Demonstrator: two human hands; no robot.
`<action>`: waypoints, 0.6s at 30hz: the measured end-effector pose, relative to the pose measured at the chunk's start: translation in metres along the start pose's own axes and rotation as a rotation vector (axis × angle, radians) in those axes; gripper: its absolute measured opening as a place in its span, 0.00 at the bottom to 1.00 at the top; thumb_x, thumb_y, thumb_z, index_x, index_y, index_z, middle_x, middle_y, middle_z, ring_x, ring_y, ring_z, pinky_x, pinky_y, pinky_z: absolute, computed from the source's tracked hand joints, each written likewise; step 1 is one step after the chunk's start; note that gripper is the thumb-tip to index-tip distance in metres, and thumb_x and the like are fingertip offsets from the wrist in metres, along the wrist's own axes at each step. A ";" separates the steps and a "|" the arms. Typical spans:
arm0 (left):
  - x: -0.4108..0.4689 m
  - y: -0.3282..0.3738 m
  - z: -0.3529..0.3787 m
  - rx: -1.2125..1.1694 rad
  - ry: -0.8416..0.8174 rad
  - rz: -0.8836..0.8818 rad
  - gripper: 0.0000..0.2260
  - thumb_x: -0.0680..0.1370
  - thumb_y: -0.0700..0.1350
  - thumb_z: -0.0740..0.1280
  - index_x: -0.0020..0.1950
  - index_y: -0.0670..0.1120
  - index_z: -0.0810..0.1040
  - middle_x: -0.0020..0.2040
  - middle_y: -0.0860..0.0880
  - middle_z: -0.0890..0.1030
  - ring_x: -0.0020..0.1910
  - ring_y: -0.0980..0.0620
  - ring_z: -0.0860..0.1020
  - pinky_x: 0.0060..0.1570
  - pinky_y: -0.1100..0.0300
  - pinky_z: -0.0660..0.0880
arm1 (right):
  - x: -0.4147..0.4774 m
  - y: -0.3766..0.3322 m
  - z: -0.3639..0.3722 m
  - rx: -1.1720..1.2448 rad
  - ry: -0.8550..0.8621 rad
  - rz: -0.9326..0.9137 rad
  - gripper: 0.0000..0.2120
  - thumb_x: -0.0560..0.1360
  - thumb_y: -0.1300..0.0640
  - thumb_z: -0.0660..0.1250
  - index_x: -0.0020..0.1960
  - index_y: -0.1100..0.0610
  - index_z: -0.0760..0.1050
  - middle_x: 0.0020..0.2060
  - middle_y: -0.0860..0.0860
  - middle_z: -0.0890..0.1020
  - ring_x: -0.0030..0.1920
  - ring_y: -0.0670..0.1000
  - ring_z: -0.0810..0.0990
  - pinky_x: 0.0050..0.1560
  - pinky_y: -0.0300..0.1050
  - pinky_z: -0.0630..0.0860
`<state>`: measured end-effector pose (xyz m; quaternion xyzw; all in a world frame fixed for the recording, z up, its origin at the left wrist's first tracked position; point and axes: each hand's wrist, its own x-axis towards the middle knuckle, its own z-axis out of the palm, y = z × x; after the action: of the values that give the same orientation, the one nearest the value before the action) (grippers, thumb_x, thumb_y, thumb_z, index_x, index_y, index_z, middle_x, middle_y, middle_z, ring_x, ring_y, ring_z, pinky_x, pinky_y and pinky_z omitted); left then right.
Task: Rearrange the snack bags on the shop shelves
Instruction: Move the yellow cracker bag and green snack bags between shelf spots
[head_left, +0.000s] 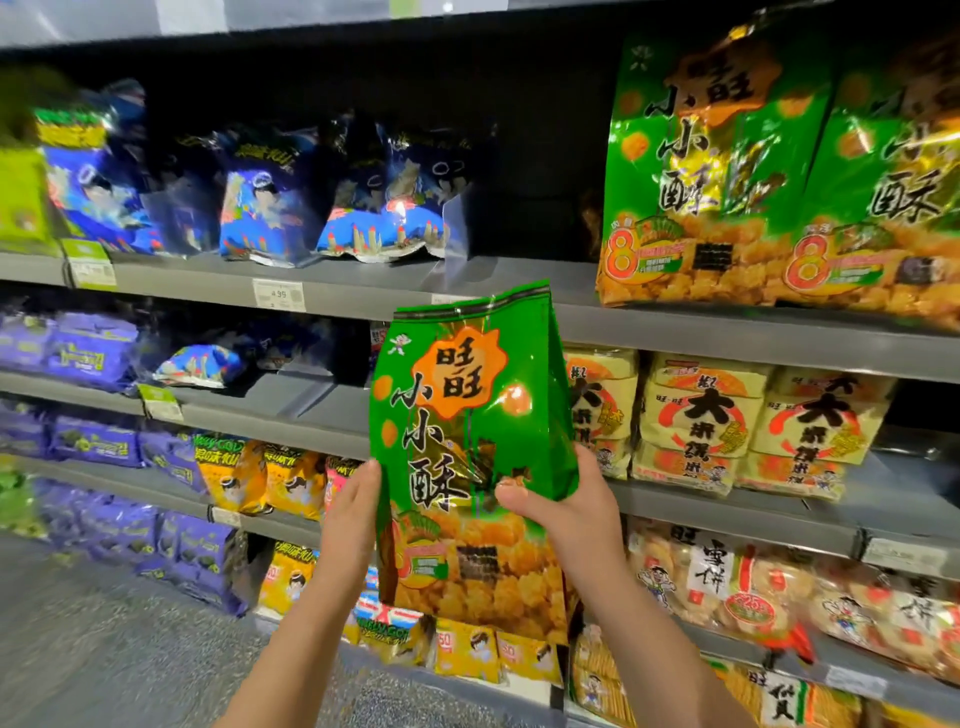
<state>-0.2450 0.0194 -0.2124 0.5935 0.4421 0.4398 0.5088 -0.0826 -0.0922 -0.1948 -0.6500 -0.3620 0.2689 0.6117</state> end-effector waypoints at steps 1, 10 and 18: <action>-0.002 0.008 -0.003 -0.027 0.012 0.043 0.12 0.81 0.49 0.55 0.57 0.47 0.76 0.51 0.53 0.79 0.50 0.59 0.76 0.47 0.66 0.70 | 0.002 -0.011 0.000 0.010 -0.012 -0.026 0.28 0.54 0.42 0.76 0.51 0.38 0.68 0.50 0.44 0.80 0.51 0.46 0.79 0.47 0.42 0.75; 0.049 0.129 -0.005 0.069 -0.068 0.371 0.30 0.64 0.50 0.77 0.63 0.52 0.69 0.49 0.55 0.80 0.46 0.58 0.79 0.46 0.68 0.75 | 0.064 -0.130 -0.010 0.032 0.044 -0.310 0.46 0.61 0.45 0.78 0.71 0.50 0.57 0.63 0.51 0.72 0.61 0.52 0.72 0.61 0.47 0.69; 0.100 0.196 0.028 0.047 0.012 0.603 0.40 0.61 0.49 0.78 0.69 0.49 0.63 0.61 0.48 0.76 0.59 0.50 0.76 0.60 0.52 0.73 | 0.120 -0.191 -0.023 -0.297 0.190 -0.531 0.31 0.71 0.45 0.70 0.70 0.51 0.63 0.65 0.52 0.71 0.66 0.55 0.67 0.67 0.52 0.66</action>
<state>-0.1805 0.0932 -0.0128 0.7071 0.2591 0.5642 0.3385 -0.0207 -0.0122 0.0082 -0.6373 -0.4955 -0.0180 0.5899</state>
